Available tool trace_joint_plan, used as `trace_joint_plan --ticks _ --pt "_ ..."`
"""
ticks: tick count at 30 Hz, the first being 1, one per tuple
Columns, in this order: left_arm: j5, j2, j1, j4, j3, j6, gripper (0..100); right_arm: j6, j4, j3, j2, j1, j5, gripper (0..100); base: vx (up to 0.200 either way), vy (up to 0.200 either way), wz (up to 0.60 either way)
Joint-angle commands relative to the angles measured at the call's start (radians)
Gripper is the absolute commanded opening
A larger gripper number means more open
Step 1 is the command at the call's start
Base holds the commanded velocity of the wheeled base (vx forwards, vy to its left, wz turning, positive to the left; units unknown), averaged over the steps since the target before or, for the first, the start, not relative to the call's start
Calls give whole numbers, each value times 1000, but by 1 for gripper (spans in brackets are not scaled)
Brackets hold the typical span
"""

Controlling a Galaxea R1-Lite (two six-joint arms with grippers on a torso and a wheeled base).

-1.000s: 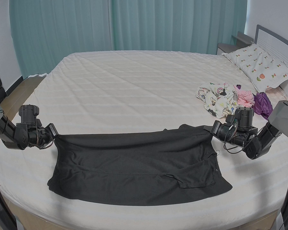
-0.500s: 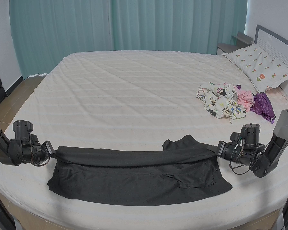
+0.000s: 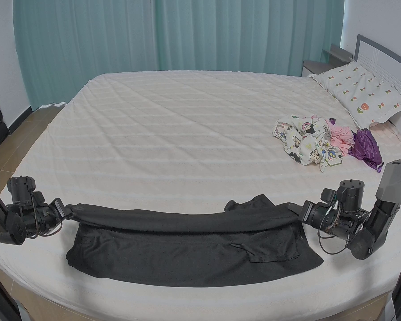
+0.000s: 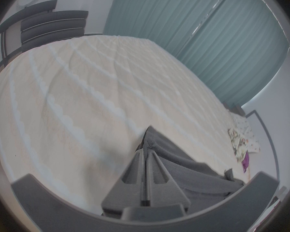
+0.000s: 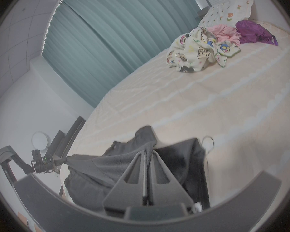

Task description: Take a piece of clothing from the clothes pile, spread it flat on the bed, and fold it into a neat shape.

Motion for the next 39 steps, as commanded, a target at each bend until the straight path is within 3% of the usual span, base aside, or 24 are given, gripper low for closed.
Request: trace_joint_plan --ticks 1,6,15,18,25,39 --pt "9 6 4 -35 -113 -92 0 54 -20 -108 47 1 -43 0 0 0 0" --pt "9 44 -4 -34 -185 -131 0 73 -21 -225 96 0 -65 0 0 0 0" --pt "12 111 -47 -40 -261 -166 0 73 -21 -401 204 18 -189 0 0 0 0" --pt "12 110 -47 -40 -275 -212 0 73 -24 -393 214 23 -198 0 0 0 0" --pt "10 113 -46 -40 -237 -208 0 73 -29 -370 198 11 -200 0 0 0 0" --pt "-4 72 -7 -58 -100 -192 0 23 -162 -117 147 1 -147 0 0 0 0"
